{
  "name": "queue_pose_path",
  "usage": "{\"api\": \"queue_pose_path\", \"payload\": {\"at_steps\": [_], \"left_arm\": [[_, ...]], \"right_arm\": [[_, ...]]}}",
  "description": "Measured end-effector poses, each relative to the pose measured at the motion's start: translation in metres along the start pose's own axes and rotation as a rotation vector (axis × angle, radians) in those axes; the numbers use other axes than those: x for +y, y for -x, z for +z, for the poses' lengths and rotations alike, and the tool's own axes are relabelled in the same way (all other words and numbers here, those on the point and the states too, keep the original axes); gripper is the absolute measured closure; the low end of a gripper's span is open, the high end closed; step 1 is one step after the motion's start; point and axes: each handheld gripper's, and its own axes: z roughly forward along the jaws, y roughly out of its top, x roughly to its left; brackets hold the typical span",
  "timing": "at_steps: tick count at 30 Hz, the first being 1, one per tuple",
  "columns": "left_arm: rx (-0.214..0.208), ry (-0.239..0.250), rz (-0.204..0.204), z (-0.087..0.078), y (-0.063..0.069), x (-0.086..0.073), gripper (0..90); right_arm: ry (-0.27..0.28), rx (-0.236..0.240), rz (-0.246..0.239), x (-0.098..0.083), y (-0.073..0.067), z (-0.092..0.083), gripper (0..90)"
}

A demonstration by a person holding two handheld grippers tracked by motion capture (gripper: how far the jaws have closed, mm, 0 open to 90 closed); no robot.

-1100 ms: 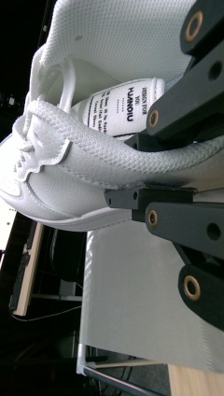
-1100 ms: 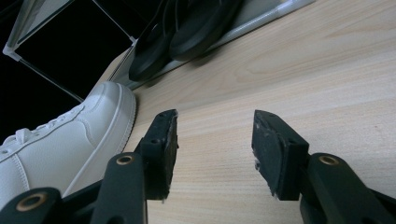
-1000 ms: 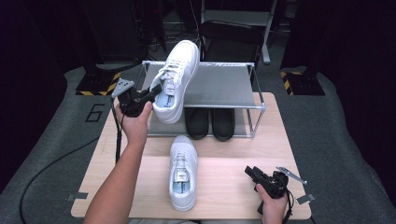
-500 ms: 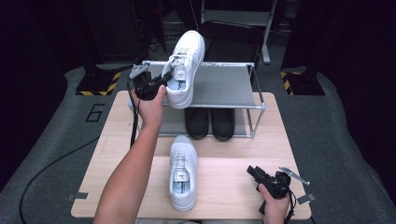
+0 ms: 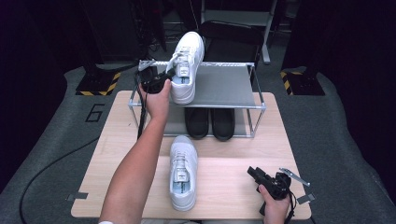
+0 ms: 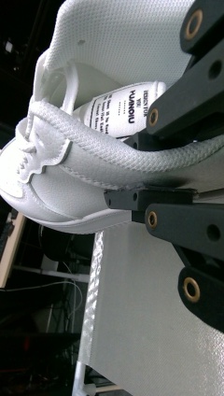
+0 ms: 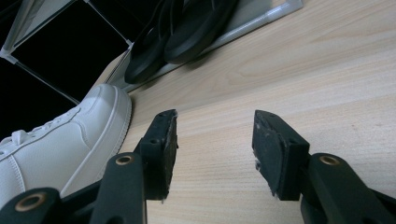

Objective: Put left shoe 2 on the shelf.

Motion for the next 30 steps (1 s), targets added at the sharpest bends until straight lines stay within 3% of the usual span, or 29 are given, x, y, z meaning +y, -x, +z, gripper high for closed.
{"api": "queue_pose_path", "payload": {"at_steps": [4, 12, 14, 20, 25, 30], "left_arm": [[0.030, -0.029, -0.004, 0.009, 0.004, 0.002, 80.0], [0.050, -0.066, -0.033, 0.022, 0.011, 0.000, 79.9], [0.056, -0.078, -0.023, 0.026, 0.012, 0.000, 79.9], [0.073, -0.100, -0.074, 0.034, 0.013, -0.004, 79.7], [0.101, -0.129, -0.054, 0.039, 0.013, -0.006, 79.2], [0.119, -0.164, -0.075, 0.045, 0.011, -0.004, 78.9]], "right_arm": [[-0.001, 0.002, 0.004, 0.000, 0.000, 0.000, 50.0], [0.009, 0.007, 0.020, 0.000, 0.000, -0.003, 50.0], [0.005, 0.004, 0.009, 0.000, 0.001, -0.004, 50.0], [0.008, 0.009, 0.025, 0.000, 0.001, -0.004, 50.0], [0.005, 0.005, 0.013, 0.000, 0.003, -0.004, 50.0], [0.008, 0.005, 0.018, 0.000, 0.003, -0.004, 50.0]]}}
